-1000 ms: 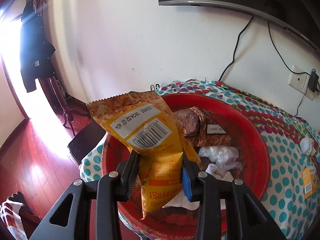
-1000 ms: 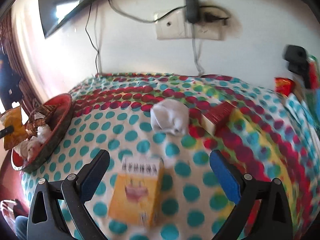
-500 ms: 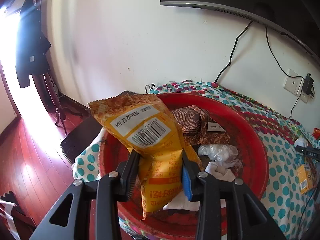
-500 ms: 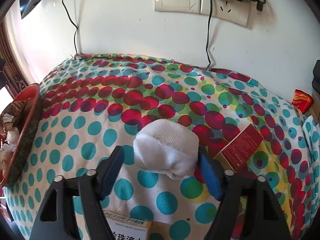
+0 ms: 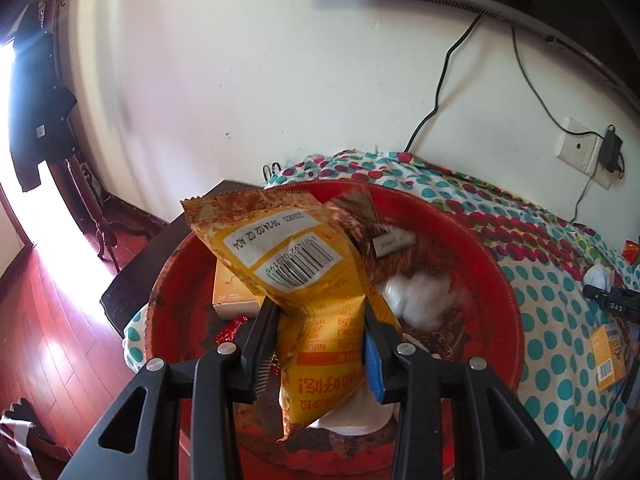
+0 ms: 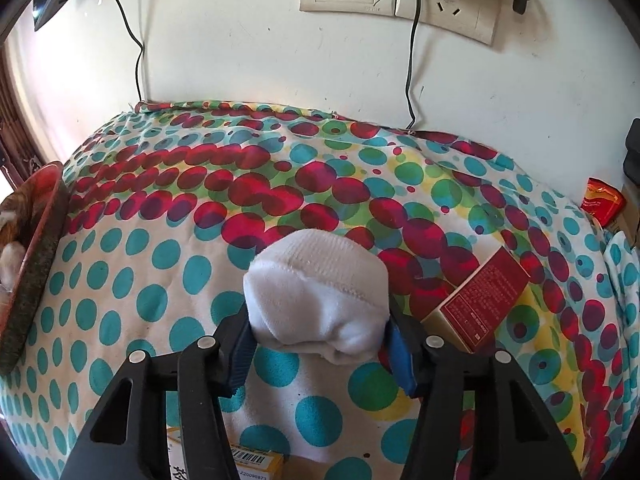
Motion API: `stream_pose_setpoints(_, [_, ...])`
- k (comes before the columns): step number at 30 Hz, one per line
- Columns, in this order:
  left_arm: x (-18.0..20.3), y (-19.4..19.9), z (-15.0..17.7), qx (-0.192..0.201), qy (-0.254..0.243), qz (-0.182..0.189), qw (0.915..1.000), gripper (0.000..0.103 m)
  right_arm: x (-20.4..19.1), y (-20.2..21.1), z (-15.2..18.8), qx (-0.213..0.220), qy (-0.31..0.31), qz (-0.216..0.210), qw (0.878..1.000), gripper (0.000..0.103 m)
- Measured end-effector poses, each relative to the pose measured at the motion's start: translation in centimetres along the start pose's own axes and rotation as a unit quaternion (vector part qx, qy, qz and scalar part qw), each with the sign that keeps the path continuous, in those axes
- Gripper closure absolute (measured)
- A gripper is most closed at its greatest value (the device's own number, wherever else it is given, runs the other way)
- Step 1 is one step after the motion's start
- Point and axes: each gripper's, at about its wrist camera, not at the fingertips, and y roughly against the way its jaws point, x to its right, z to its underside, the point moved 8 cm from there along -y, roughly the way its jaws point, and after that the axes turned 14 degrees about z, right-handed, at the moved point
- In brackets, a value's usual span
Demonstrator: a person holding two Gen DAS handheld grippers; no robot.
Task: Organize objects
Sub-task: 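Lower the yellow packet into the tray and open the left gripper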
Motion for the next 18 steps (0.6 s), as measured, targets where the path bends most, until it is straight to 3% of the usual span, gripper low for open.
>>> stream_pose_setpoints(11, [-1.0, -3.4, -0.7, -0.018, 0.019, -0.031, 0.9992, 0.063, 0.1, 0.1, 0.0, 0.002, -0.001, 0.001, 1.0, 0.05])
stream_pose_setpoints(16, [-2.4, -3.6, -0.7, -0.014, 0.052, -0.044, 0.9976, 0.054, 0.1, 0.2, 0.0, 0.003, -0.002, 0.001, 1.0, 0.05])
stream_pose_setpoints(18, [-2.5, -3.7, -0.6, -0.015, 0.05, -0.047, 0.9975, 0.044, 0.2, 0.2, 0.0, 0.003, -0.002, 0.001, 1.0, 0.05])
